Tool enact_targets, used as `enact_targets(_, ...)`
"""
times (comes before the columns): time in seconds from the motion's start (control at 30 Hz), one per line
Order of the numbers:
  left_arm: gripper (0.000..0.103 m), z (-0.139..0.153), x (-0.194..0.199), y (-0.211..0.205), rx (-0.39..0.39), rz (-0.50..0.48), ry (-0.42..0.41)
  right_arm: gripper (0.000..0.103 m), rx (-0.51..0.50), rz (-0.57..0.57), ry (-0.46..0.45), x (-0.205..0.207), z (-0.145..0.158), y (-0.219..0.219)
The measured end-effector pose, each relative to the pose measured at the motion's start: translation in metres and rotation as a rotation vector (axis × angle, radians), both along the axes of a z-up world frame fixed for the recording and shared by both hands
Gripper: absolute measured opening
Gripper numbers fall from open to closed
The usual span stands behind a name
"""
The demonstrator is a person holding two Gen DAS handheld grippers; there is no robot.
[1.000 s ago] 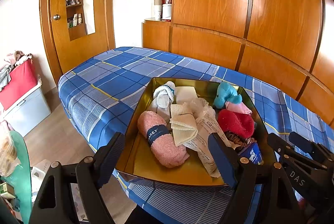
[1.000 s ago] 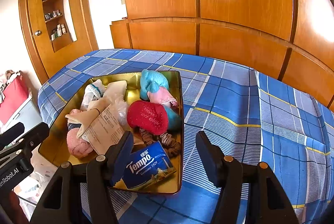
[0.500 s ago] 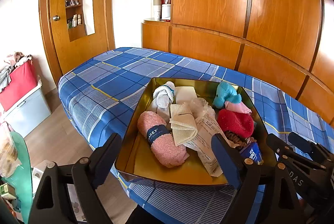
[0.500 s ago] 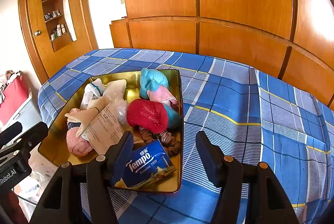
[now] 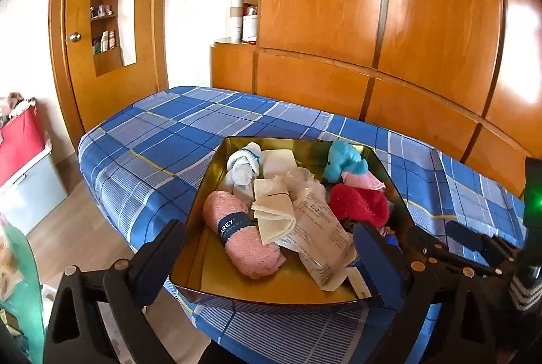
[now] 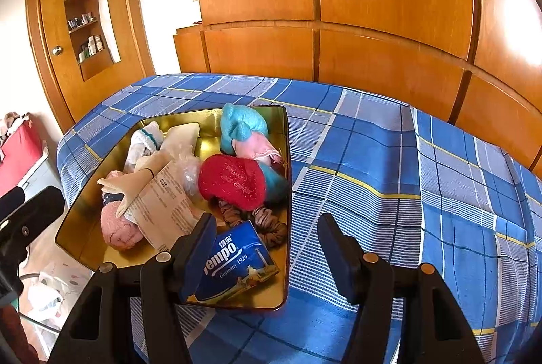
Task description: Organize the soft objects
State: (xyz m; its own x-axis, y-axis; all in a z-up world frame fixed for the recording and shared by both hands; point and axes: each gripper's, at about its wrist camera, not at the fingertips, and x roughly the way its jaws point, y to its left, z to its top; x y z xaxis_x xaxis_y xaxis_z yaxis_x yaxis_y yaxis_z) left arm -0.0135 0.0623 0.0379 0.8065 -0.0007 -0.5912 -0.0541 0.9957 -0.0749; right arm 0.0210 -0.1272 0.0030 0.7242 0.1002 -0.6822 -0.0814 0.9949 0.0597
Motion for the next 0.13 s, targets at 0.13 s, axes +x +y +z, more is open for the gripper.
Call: enact_targets(0.13,0.103,0.0001,0.0021,-0.0039,0.020,-0.001,0.016,0.063,0.003,-0.003,-0.008,0.0005,0.0035,-0.0067)
